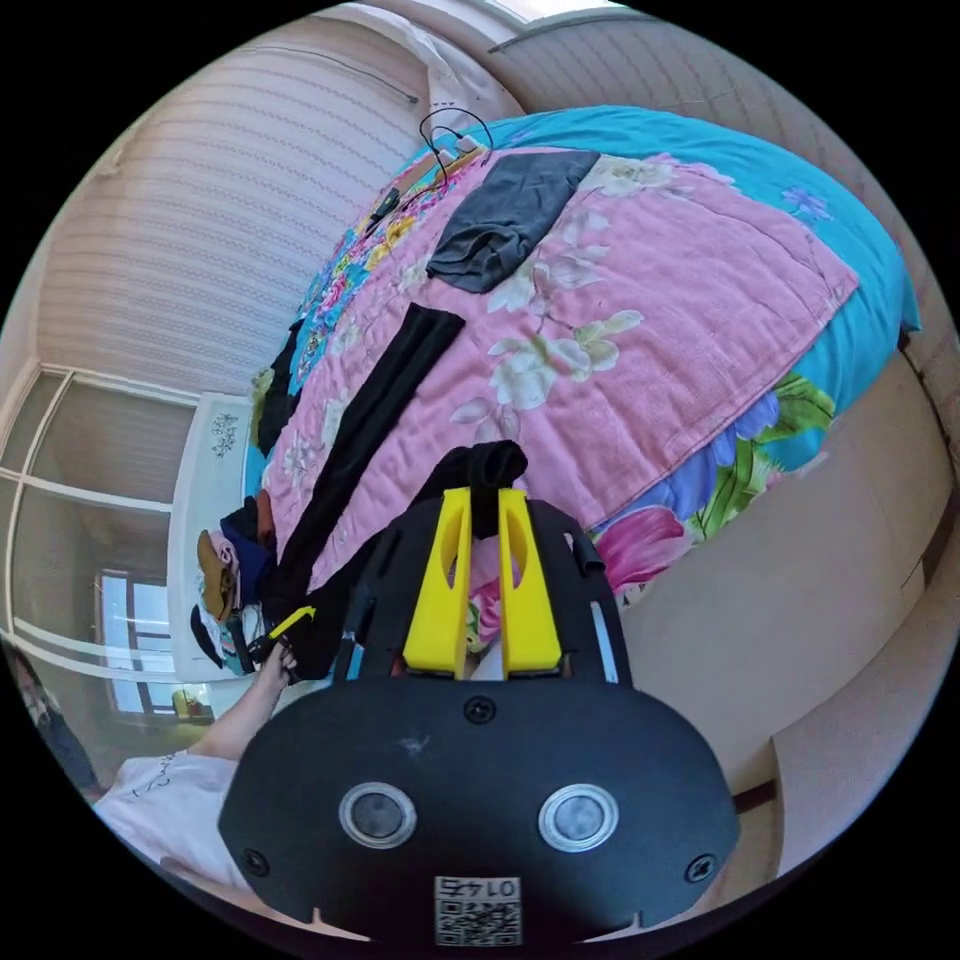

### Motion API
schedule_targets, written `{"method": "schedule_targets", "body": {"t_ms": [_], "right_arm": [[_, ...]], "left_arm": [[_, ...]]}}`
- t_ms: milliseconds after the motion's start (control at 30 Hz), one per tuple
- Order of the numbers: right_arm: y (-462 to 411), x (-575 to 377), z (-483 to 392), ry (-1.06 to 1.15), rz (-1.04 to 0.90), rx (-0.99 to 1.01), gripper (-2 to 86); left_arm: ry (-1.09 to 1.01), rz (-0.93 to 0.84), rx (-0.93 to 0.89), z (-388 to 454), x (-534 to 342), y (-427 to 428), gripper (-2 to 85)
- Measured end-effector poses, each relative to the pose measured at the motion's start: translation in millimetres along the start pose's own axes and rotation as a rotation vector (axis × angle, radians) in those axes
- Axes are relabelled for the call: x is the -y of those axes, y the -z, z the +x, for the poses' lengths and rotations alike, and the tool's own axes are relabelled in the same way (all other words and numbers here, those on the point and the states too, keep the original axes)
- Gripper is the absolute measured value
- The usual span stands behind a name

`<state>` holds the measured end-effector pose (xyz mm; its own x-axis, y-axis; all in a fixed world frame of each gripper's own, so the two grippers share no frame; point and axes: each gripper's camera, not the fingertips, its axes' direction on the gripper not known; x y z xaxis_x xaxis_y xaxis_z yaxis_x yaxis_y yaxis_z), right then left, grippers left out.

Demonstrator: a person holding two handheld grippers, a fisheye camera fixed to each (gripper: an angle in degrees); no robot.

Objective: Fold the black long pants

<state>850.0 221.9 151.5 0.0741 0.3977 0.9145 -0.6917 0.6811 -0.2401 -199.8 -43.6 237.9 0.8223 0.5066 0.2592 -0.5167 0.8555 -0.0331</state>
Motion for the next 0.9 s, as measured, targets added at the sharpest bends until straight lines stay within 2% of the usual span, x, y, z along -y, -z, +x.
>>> {"method": "schedule_targets", "body": {"t_ms": [133, 267, 400, 533, 667, 733, 833, 900], "right_arm": [[64, -29, -22, 0.077, 0.064, 0.068, 2.2], [89, -9, -47, 0.125, 0.037, 0.01, 1.9], [34, 67, -63, 0.147, -0.073, -0.041, 3.0], [-36, 109, -51, 0.086, -0.132, -0.025, 6.4], [-58, 93, -24, 0.041, -0.124, 0.006, 8.6], [-63, 70, 10, -0.026, -0.123, -0.069, 9.8], [-71, 40, 58, -0.155, -0.14, -0.174, 13.3], [-73, 26, 76, -0.197, -0.116, -0.154, 14.1]], "left_arm": [[-0.076, 0.029, 0.04, 18, 5, 8, 0.6], [-0.051, 0.128, -0.038, 13, -3, 38, -0.7], [0.036, 0.206, -0.102, -5, 1, 57, -0.9], [0.072, 0.133, -0.062, -2, 22, 39, -0.7], [0.045, 0.076, -0.024, 12, 33, 25, -0.5], [0.011, 0.011, -0.016, 21, 37, 7, -0.5], [0.042, 0.064, -0.027, 25, 36, 4, -0.5], [0.067, 0.077, -0.049, 25, 37, 4, -0.5]]}}
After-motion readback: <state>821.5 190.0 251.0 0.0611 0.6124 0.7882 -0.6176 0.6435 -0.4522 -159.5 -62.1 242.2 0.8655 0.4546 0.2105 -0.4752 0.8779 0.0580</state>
